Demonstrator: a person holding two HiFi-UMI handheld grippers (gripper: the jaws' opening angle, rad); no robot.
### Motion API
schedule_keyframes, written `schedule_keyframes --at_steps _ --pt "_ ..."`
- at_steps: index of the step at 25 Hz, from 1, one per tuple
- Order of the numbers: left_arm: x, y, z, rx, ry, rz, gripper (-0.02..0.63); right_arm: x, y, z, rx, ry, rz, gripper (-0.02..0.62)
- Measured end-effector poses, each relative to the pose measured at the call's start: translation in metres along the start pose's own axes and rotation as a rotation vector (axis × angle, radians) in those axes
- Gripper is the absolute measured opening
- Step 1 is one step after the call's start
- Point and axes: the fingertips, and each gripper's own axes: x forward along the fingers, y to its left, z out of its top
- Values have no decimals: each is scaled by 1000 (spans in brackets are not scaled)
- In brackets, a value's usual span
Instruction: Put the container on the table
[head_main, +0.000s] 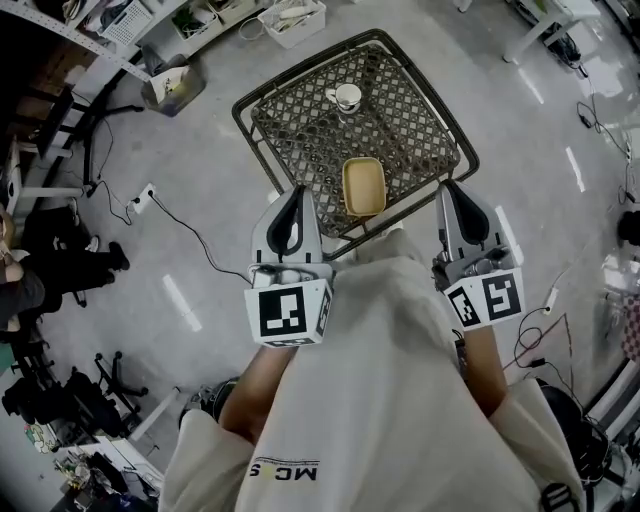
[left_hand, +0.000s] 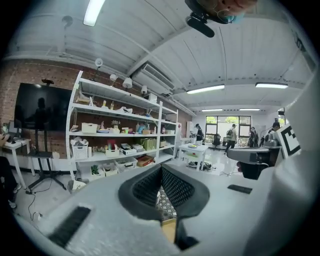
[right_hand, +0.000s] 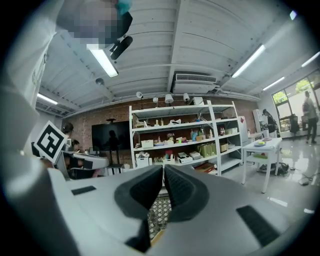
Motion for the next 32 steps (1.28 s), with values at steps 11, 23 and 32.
schedule_keyframes --at_steps 11,23,32 --pt "-15 -1 9 4 -35 -16 25 -12 7 9 -57 -15 -13 20" --pt "-19 -7 5 0 -36 -24 24 -17 10 2 -76 -1 6 18" --pt "-21 -8 2 -13 -27 -17 25 -18 10 0 -75 8 15 18"
